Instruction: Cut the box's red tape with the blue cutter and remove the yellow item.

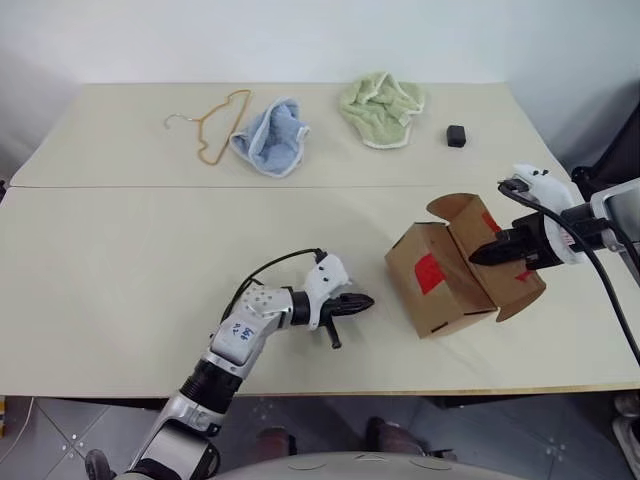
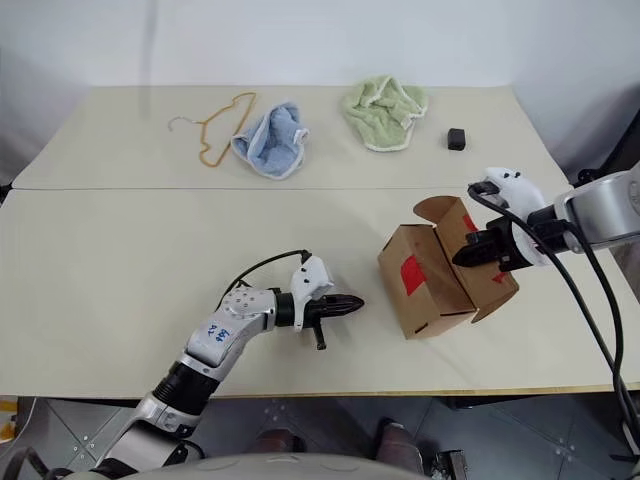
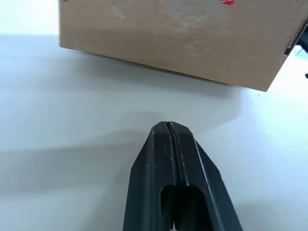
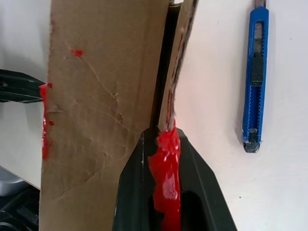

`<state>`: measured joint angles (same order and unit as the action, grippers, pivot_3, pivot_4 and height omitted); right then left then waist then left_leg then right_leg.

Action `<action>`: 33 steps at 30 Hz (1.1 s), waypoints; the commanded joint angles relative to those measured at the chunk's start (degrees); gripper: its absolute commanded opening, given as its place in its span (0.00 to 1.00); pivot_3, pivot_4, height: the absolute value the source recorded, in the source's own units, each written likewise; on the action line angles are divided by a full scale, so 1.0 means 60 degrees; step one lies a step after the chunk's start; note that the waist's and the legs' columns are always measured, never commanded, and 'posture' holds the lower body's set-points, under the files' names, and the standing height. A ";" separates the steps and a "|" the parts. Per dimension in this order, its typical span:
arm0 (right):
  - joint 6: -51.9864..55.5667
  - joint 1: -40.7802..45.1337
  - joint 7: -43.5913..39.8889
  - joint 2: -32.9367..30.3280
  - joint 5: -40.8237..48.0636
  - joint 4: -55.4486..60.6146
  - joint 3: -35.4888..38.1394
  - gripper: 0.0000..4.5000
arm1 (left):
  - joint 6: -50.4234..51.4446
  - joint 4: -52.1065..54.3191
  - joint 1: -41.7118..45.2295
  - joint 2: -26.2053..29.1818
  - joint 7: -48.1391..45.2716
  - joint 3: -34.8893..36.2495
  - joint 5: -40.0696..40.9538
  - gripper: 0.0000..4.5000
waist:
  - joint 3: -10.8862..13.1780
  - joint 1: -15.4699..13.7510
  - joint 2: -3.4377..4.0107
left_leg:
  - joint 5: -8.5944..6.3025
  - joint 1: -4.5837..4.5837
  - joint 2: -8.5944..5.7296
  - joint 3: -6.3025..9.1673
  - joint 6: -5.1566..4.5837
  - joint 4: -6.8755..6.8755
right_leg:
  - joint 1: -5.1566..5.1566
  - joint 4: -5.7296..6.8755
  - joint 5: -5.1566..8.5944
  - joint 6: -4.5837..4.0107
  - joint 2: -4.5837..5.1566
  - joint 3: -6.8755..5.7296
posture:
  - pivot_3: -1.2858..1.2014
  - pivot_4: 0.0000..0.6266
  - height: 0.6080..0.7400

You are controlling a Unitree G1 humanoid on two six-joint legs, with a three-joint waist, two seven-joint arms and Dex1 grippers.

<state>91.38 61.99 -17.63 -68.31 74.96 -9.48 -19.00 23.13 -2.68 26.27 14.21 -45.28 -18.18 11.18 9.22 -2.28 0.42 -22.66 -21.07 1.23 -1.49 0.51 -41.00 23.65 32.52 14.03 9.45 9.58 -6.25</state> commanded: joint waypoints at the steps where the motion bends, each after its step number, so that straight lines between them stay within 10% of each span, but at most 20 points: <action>1: 0.0186 -0.0163 -0.0297 0.0318 -0.0345 0.0177 0.0018 0.01 | -0.0131 0.0816 -0.0086 0.0469 -0.0630 0.0320 0.0382 0.00 | 0.0000 0.0068 0.0000 | 0.0000 -0.0001 0.0000 0.0000 0.0000 -0.0001 | 0.0000 0.0000 0.0000 0.0001 0.0000 0.0000 | 0.52 0.24 1.00; 13: 0.0186 0.0228 0.0623 0.0768 0.1086 0.0935 -0.0161 0.01 | 0.1178 0.1966 0.1432 0.0436 -0.1144 0.1189 0.2102 0.00 | 0.0005 0.0150 0.0003 | 0.0001 0.0001 0.0001 -0.0001 0.0002 -0.0013 | -0.0008 0.0003 -0.0007 0.0013 0.0000 0.0001 | 0.52 0.24 1.00; 33: 0.0186 0.0052 0.3728 0.1263 0.3322 0.0547 0.0071 0.01 | -0.0379 -0.1004 0.2654 -0.1827 0.0394 -0.0832 -0.0560 0.00 | 0.0004 0.0146 -0.0004 | 0.0003 0.0006 0.0001 -0.0006 -0.0001 -0.0023 | -0.0017 0.0000 -0.0017 0.0017 -0.0003 0.0002 | 0.52 0.24 1.00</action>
<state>92.27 63.61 3.74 -61.83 93.49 -6.39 -17.67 21.05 -7.99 41.85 2.87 -42.51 -21.43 9.73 9.24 -1.41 0.40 -22.64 -21.03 1.24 -1.53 0.50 -41.13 23.55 32.52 13.92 9.55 9.57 -6.23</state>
